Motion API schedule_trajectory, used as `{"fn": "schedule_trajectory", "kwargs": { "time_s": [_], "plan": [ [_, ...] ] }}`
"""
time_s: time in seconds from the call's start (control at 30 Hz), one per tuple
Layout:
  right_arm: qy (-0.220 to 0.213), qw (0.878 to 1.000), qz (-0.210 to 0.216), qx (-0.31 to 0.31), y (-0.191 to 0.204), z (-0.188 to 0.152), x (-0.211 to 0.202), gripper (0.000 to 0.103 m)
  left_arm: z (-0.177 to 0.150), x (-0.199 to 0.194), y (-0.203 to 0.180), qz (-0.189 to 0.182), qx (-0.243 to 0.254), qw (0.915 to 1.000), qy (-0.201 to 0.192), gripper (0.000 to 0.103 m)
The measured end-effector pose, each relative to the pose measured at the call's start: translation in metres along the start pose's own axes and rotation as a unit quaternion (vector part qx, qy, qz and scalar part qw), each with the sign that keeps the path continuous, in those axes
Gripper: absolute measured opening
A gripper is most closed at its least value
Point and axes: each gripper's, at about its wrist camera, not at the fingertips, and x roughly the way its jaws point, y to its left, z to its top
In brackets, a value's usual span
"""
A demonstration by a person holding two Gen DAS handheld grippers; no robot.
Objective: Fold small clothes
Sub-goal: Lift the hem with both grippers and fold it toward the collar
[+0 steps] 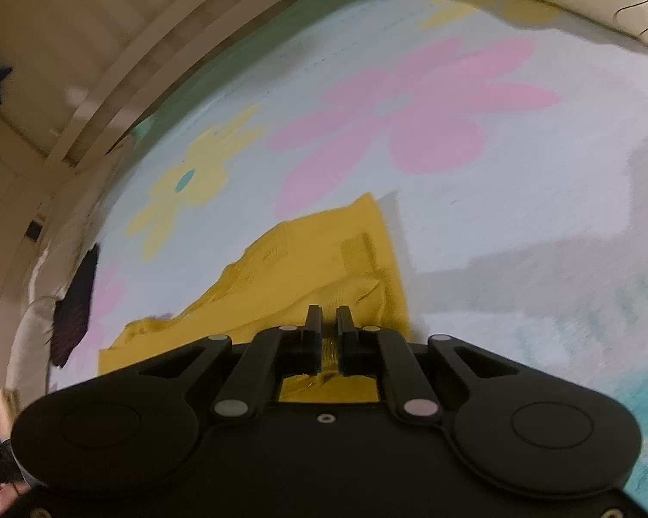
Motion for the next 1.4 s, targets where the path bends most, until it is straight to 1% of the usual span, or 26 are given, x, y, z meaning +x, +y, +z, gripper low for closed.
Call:
{"fn": "schedule_trajectory", "kwargs": {
  "time_s": [0.07,0.1,0.13,0.3,0.37,0.4,0.43,0.47,0.57,0.63,0.77,0.83,0.9,0.97,1.03,1.07,1.13,1.2,1.3,1.37,1.4],
  "plan": [
    [-0.010,1.000,-0.012,0.003,-0.002,0.001,-0.001,0.030,0.002,0.000,0.002,-0.001,-0.004,1.0000,-0.002,0.030],
    [-0.008,1.000,-0.011,0.003,-0.003,0.002,-0.002,0.040,0.002,0.001,0.002,-0.001,-0.005,1.0000,0.001,0.030],
    [-0.004,1.000,-0.009,0.006,-0.005,0.002,-0.002,0.045,0.001,0.003,0.002,-0.002,-0.005,1.0000,0.005,0.030],
    [0.015,1.000,-0.004,0.018,-0.013,0.000,0.001,0.046,0.000,0.008,0.000,0.003,0.001,0.9999,0.012,0.030],
    [0.024,1.000,-0.003,0.017,-0.014,0.000,0.004,0.045,0.001,0.007,0.001,-0.007,0.002,0.9999,0.013,0.028],
    [0.027,1.000,-0.001,0.015,-0.014,-0.001,0.004,0.039,0.001,0.006,0.001,-0.012,0.004,0.9999,0.011,0.017],
    [0.028,1.000,0.001,0.011,-0.012,-0.001,0.004,0.019,0.002,0.004,0.000,-0.011,0.005,0.9999,0.006,0.012],
    [0.029,1.000,0.004,0.004,-0.010,0.000,0.004,0.015,0.003,0.002,0.000,-0.011,0.004,0.9999,0.001,0.006],
    [0.017,1.000,0.004,-0.009,-0.001,0.002,-0.002,0.015,0.010,-0.005,-0.001,-0.021,-0.003,0.9997,-0.016,0.006],
    [0.006,1.000,0.013,-0.003,0.002,0.005,-0.006,0.015,0.014,-0.007,0.000,-0.031,-0.013,0.9991,-0.024,0.006],
    [-0.011,0.999,0.032,0.027,0.003,0.010,-0.006,0.015,0.022,-0.008,0.000,-0.039,-0.031,0.9981,-0.037,0.006],
    [-0.015,0.998,0.034,0.043,0.002,0.012,-0.003,0.015,0.026,-0.008,0.000,-0.041,-0.039,0.9975,-0.041,0.006],
    [-0.020,0.997,0.039,0.059,0.000,0.013,0.001,0.015,0.029,-0.009,0.000,-0.036,-0.048,0.9973,-0.041,0.006],
    [-0.022,0.995,0.051,0.079,-0.003,0.015,0.006,0.015,0.030,-0.011,-0.001,-0.029,-0.052,0.9977,-0.032,0.006],
    [-0.022,0.994,0.052,0.092,-0.004,0.015,0.013,0.015,0.027,-0.012,-0.004,-0.028,-0.033,0.9989,-0.019,0.008],
    [-0.021,0.994,0.050,0.096,-0.005,0.016,0.017,0.015,0.024,-0.012,-0.008,-0.027,-0.016,0.9994,-0.012,0.010],
    [-0.023,0.992,0.048,0.111,-0.008,0.017,0.024,0.015,0.015,-0.015,-0.019,-0.027,0.032,0.9991,0.001,0.014],
    [-0.027,0.989,0.051,0.137,-0.014,0.018,0.030,0.015,0.004,-0.019,-0.030,-0.042,0.077,0.9961,0.012,0.016],
    [-0.037,0.984,0.054,0.164,-0.019,0.019,0.036,0.015,-0.014,-0.024,-0.049,-0.090,0.143,0.9852,0.029,0.017],
    [-0.038,0.983,0.055,0.172,-0.020,0.020,0.040,0.015,-0.026,-0.024,-0.062,-0.126,0.189,0.9729,0.045,0.017],
    [-0.038,0.983,0.053,0.172,-0.020,0.020,0.042,0.015,-0.032,-0.023,-0.068,-0.143,0.211,0.9653,0.054,0.017]
  ]
}}
